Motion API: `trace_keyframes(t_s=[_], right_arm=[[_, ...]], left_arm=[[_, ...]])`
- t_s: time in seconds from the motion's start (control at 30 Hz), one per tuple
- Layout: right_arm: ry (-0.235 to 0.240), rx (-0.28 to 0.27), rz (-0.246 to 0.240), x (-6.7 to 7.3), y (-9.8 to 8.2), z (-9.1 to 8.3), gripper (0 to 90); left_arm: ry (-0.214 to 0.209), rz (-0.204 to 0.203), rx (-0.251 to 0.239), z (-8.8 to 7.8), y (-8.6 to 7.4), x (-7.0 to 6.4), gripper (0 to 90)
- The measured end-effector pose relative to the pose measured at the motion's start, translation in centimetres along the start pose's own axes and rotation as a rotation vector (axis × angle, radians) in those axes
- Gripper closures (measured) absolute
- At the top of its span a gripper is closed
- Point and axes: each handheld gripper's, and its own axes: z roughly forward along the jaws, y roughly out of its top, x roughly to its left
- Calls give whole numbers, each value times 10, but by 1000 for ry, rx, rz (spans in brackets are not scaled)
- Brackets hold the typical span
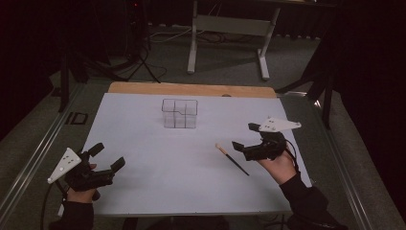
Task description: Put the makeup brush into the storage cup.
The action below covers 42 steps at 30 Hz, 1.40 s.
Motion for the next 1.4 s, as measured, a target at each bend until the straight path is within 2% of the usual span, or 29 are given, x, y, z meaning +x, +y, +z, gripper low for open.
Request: trace_keyframes(t_s=[0.17, 0.4, 0.53, 0.8, 1.07, 1.4], right_arm=[[16, 63, 17, -1, -7, 19, 132], [4, 132, 21, 0, -21, 39, 191], [-1, 180, 32, -2, -29, 45, 244], [-1, 263, 29, -4, -44, 58, 417], [-8, 342, 24, -7, -52, 69, 502], [0, 407, 29, -10, -57, 80, 595]], left_arm=[[-7, 19, 12, 1, 0, -2, 0], [-22, 24, 7, 1, 0, -3, 0], [-24, 28, 8, 1, 0, -4, 0], [-35, 33, 9, 2, 0, -4, 0], [-42, 37, 15, 2, 0, -5, 0], [-44, 37, 16, 3, 0, -5, 0]])
